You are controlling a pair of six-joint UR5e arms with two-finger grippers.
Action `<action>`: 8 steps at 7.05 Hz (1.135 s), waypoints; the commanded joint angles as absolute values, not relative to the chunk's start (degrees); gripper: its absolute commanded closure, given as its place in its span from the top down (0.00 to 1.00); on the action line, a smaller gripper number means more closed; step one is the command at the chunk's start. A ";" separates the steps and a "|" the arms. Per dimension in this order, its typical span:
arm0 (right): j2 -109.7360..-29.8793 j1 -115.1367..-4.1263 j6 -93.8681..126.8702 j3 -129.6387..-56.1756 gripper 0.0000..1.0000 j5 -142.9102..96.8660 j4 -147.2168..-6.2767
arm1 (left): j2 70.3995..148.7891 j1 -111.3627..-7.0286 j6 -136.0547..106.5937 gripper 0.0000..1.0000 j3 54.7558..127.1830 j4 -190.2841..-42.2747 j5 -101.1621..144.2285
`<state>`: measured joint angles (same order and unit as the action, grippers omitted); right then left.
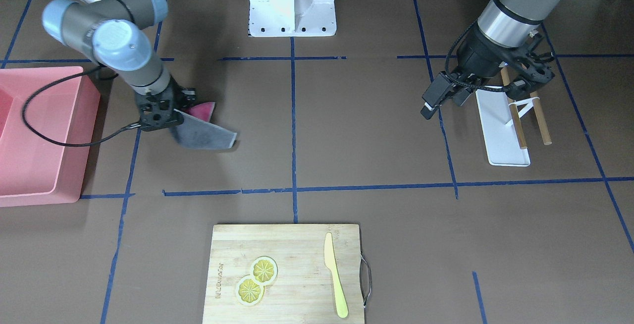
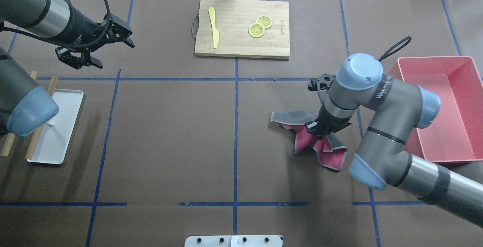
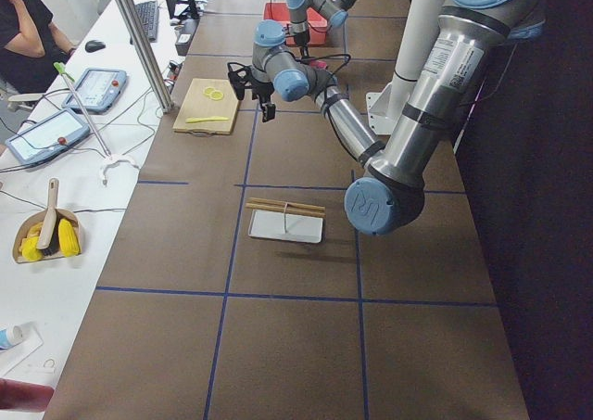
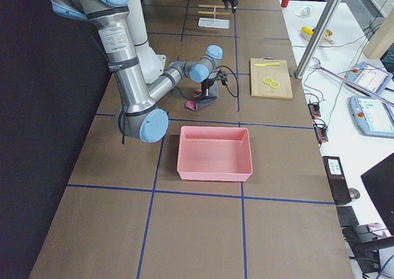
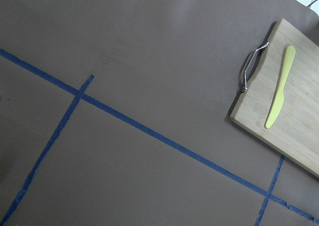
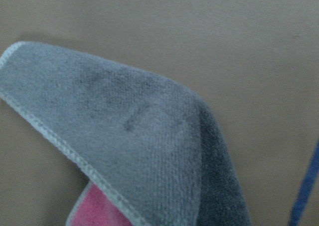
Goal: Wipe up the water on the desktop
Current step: 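Wipe the cloth across the table surface with the right gripper, then carry the cloth with the right gripper into the pink bin and release it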
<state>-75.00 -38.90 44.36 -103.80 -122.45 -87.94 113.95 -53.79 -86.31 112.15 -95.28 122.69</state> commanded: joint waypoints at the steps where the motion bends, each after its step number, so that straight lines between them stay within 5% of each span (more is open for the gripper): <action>1: -81.11 -43.31 39.99 -110.18 0.00 -122.96 -89.02 | 113.82 -53.79 -86.31 1.00 112.41 -95.27 122.70; 4: -80.94 -58.47 39.29 -128.19 0.00 -123.22 -108.50 | 113.82 -53.79 -86.31 1.00 112.33 -95.27 122.61; 8: -93.04 -71.18 8.91 -123.96 0.02 -123.22 -114.44 | 112.06 -53.79 -83.94 1.00 112.41 -95.45 122.52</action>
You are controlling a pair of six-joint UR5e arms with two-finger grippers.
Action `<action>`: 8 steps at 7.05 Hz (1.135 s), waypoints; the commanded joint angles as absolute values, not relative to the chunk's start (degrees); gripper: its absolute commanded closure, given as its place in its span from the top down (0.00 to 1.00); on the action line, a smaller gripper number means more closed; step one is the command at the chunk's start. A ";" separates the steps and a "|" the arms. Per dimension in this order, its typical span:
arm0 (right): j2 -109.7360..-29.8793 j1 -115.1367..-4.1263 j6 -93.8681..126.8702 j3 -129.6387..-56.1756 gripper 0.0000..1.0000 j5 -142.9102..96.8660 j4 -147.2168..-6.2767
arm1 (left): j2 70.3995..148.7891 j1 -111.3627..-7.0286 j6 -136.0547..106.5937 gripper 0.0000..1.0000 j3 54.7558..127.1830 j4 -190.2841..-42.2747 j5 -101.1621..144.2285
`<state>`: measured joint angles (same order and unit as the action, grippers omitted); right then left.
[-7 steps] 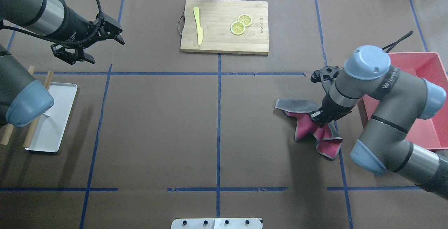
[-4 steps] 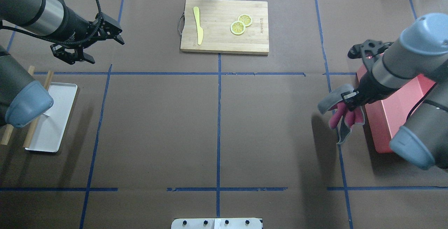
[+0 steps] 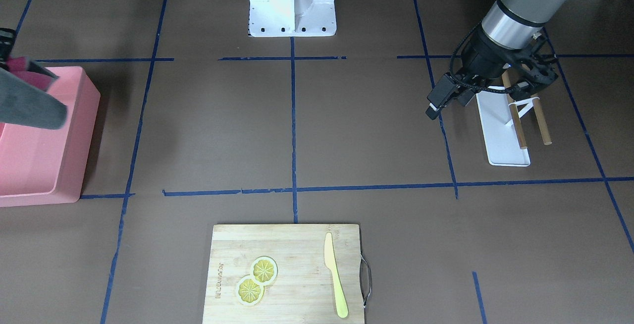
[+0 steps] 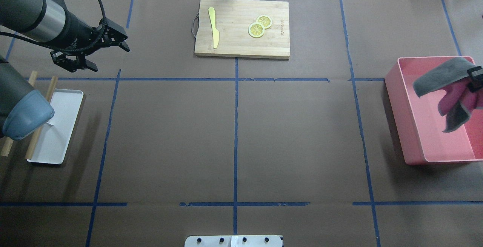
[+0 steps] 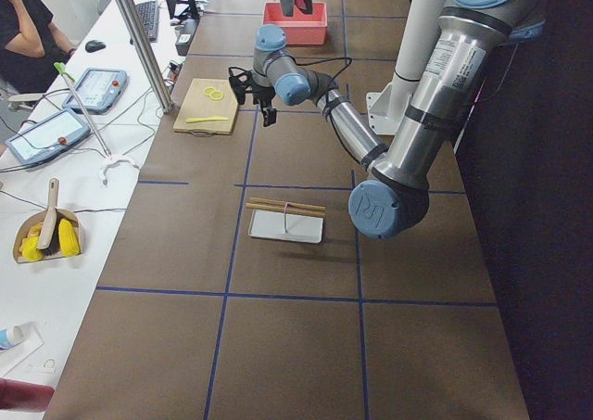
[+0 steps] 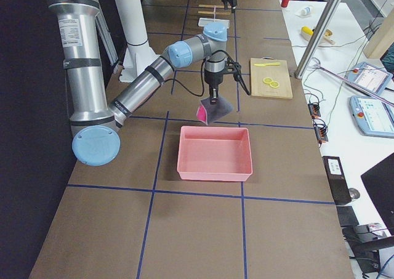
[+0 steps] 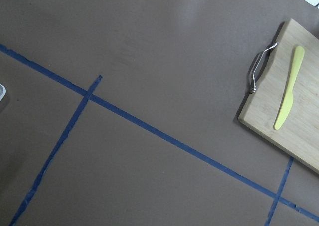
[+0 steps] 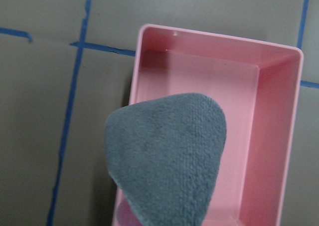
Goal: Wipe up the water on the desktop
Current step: 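Carry the cloth with the right gripper into the pink bin and release it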
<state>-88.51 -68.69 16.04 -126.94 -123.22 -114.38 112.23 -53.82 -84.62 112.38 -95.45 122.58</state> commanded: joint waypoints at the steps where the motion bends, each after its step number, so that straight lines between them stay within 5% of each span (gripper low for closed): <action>1: -93.08 -71.10 8.88 -120.79 0.05 -125.48 -113.56 | 112.06 -53.88 -83.94 1.00 112.41 -95.45 122.52; 6: -89.12 -69.97 9.49 -106.09 0.23 -129.73 -101.69 | 112.06 -53.88 -83.94 1.00 112.85 -95.27 122.52; 7: -88.95 -69.87 9.49 -106.00 0.99 -129.73 -101.60 | 112.06 -53.88 -83.94 1.00 112.85 -95.27 122.52; 8: -89.03 -69.87 9.58 -106.08 1.00 -129.73 -101.60 | 112.06 -53.88 -83.94 1.00 112.85 -95.27 122.52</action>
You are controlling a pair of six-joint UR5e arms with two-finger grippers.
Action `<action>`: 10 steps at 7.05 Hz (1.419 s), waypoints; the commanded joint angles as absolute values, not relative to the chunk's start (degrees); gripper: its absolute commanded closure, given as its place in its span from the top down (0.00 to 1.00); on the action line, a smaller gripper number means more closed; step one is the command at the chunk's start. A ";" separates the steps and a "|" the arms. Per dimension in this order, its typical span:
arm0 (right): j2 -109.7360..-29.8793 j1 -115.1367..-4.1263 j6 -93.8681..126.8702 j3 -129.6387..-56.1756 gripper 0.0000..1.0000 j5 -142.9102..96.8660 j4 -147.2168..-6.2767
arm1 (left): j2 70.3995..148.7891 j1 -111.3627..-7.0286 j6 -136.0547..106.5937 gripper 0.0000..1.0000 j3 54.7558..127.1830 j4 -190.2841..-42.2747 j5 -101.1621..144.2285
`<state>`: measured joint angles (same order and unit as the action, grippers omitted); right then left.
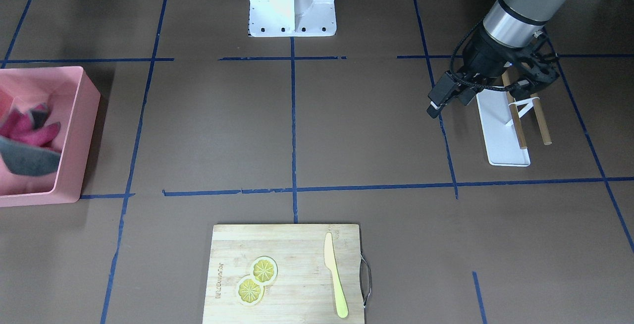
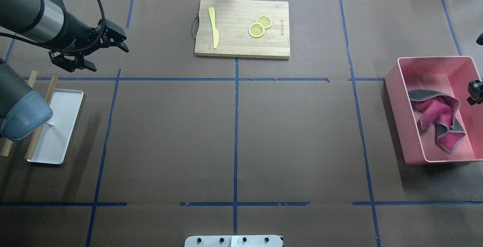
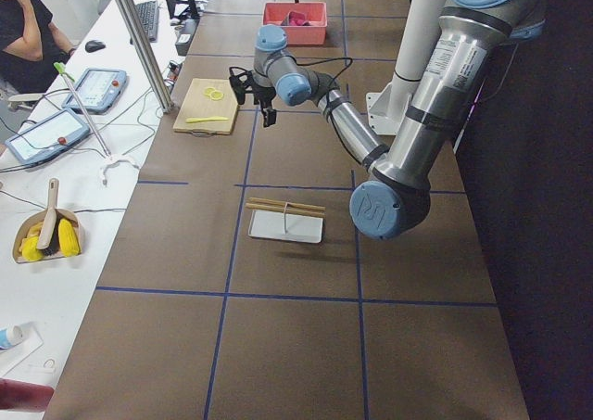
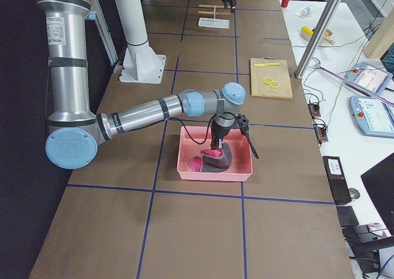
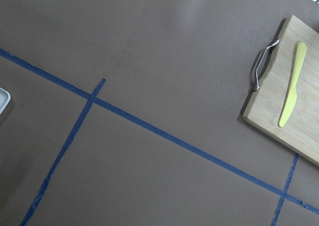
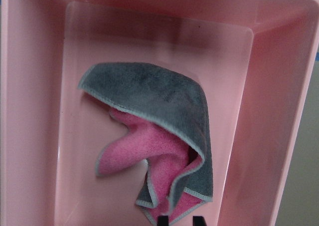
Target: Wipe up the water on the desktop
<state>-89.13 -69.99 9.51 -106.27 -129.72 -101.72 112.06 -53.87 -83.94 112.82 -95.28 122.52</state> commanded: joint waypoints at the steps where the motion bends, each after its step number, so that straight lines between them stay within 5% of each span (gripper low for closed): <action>1: -88.95 -69.96 9.41 -106.95 1.00 -129.73 -101.60 | 112.06 -53.96 -83.85 1.00 113.03 -95.27 122.61; 3: -88.95 -76.33 8.27 -112.31 1.00 -130.08 -101.95 | 104.29 -54.49 -72.42 1.00 117.22 -95.19 122.61; 6: -90.60 -83.05 0.27 -110.84 1.00 -131.04 -102.31 | 89.69 -62.53 -38.29 1.00 117.52 -95.01 122.87; 10: -95.43 -83.50 -3.31 -108.28 1.00 -130.96 -101.69 | 87.89 -84.95 -1.90 1.00 107.06 -84.07 132.53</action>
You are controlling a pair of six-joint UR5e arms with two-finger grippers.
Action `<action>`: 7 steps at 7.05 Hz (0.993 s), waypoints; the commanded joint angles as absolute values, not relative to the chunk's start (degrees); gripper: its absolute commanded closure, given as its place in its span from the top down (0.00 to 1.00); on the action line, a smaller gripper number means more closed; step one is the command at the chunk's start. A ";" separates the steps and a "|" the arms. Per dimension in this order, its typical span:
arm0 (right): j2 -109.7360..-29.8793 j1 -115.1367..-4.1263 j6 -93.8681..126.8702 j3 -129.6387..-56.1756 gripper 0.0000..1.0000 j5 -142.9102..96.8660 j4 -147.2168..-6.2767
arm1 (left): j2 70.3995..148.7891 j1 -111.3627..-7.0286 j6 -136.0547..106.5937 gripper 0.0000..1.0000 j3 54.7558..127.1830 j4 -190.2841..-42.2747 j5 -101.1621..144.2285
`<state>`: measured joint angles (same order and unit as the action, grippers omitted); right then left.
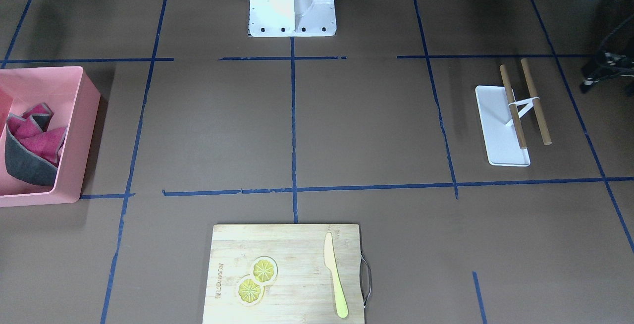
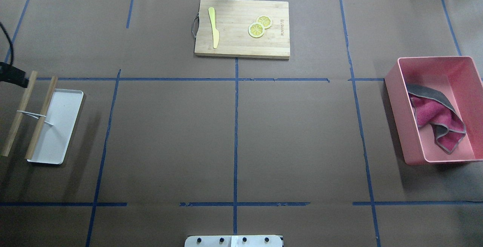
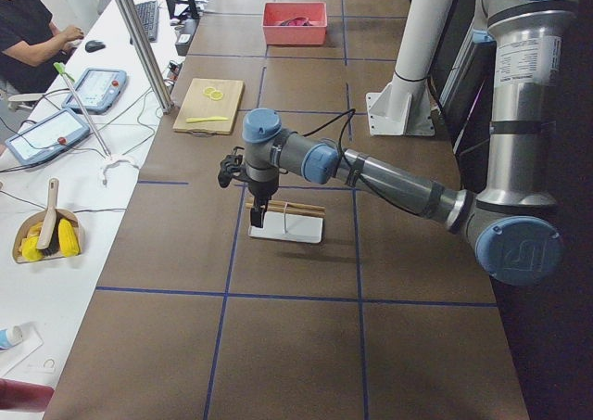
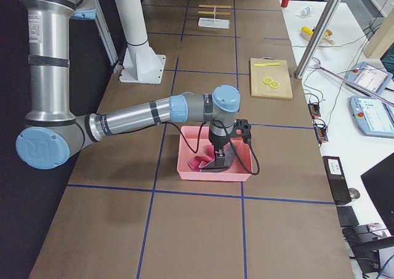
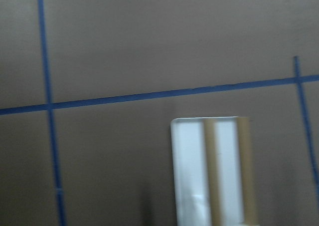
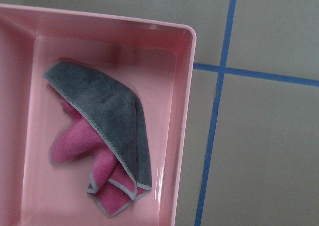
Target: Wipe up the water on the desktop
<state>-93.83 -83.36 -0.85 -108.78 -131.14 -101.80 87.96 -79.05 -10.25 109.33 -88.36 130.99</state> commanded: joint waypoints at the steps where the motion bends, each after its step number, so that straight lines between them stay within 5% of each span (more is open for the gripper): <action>1: -96.23 -83.58 -5.51 -108.28 1.00 -130.87 -101.69 | 88.33 -86.38 -0.72 1.00 106.79 -78.89 133.84; 7: -96.59 -83.58 -5.10 -108.54 1.00 -131.22 -101.69 | 82.97 -86.66 0.97 1.00 106.86 -78.56 134.03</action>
